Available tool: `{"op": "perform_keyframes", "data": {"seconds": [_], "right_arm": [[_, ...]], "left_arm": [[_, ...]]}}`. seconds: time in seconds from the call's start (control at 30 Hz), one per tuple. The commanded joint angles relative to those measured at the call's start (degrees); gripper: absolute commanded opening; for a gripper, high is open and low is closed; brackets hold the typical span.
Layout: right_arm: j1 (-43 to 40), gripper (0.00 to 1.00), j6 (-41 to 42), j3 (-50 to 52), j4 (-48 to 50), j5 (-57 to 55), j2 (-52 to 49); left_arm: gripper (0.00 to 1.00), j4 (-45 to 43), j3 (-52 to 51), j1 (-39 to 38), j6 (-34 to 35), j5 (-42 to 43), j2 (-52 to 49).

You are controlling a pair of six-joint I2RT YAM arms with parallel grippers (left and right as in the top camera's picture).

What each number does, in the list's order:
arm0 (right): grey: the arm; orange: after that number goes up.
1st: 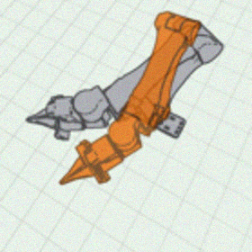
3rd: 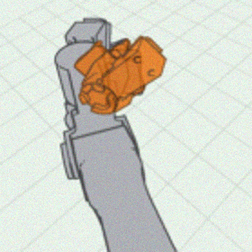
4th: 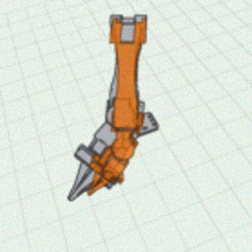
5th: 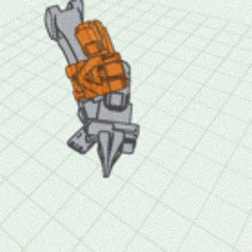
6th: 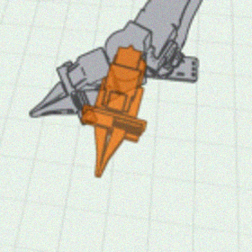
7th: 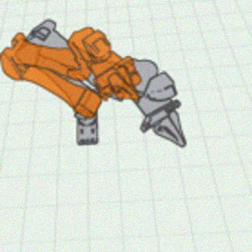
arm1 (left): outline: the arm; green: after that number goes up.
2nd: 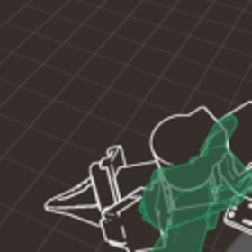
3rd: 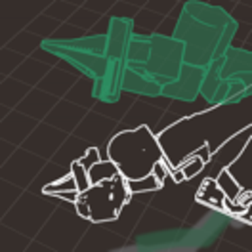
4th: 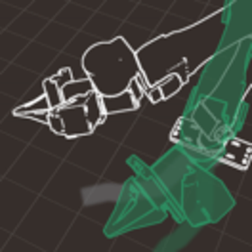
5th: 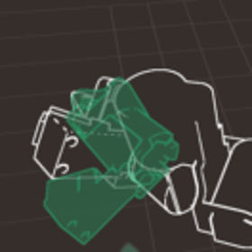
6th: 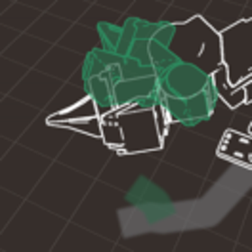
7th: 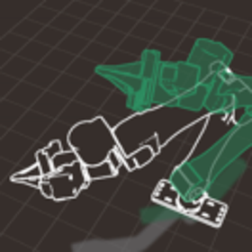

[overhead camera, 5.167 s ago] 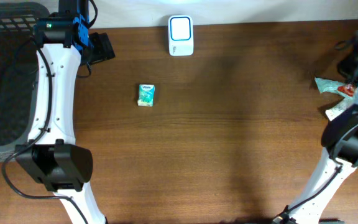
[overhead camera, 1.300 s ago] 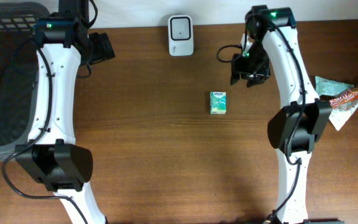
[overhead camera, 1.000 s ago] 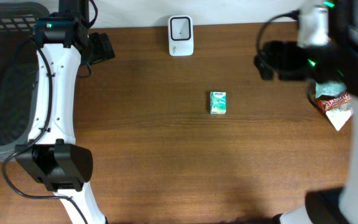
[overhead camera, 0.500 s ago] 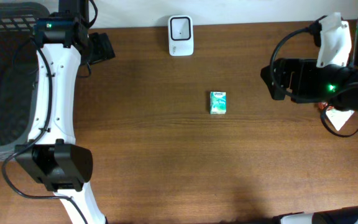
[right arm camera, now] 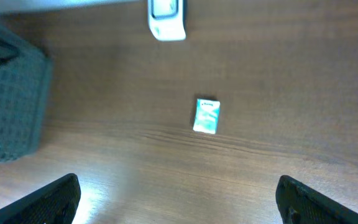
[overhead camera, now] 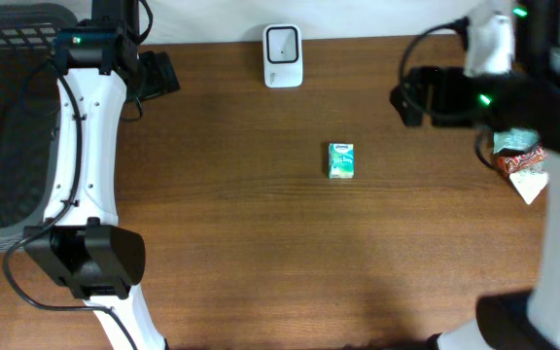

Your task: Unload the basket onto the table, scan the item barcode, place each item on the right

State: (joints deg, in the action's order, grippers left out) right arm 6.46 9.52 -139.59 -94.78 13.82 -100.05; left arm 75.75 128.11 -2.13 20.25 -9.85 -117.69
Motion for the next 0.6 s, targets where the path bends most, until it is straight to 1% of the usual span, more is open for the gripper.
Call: {"op": "perform_keyframes", "data": {"seconds": [0.0,0.13,0.17,0.2,0.23,0.27,0.3,0.37,0.47,0.57], "right_arm": [[-0.09,0.99,0.44,0.31,0.72,0.98,-8.13],[-0.87,1.0,-0.52,0.33,-0.22,-0.92,-18.16],[-1.7,0.94,-0.68,0.44,-0.42,-0.83,-21.18],[-2.34,0.81,-0.76,0.48,-0.79,-0.31,-23.56],[-2.49,0.66,-1.92,0.59,-1.2,-0.33,-25.88],[-2.51,0.56,-3.23,0.74,-1.7,-0.33,-27.82],[-2.36,0.51,-3.3,1.62,-1.97,-0.33,-30.1],[-2.01,0.51,-3.32,4.87,-0.74,-0.35,-32.37],[-0.98,0.51,-3.28,13.2,5.75,-0.24,-32.79],[-0.85,0.52,-3.3,20.31,12.74,3.93,-32.79]], "left_arm": [[0.99,-0.07,0.04,0.07,0.52,-0.02,-0.02],[0.99,-0.09,0.04,0.07,0.52,-0.02,-0.02],[0.99,-0.07,0.04,0.07,0.52,-0.02,-0.02],[0.99,-0.07,0.07,0.07,0.52,-0.02,-0.02],[0.99,-0.07,0.04,0.07,0.52,-0.02,-0.02],[0.99,-0.07,0.04,0.07,0.52,-0.02,-0.02],[0.99,-0.07,0.04,0.07,0.52,-0.02,-0.02],[0.99,-0.07,0.07,0.07,0.52,-0.02,-0.02],[0.99,-0.07,0.07,0.07,0.52,-0.02,-0.02],[0.99,-0.07,0.04,0.07,0.52,-0.02,-0.02]]}}
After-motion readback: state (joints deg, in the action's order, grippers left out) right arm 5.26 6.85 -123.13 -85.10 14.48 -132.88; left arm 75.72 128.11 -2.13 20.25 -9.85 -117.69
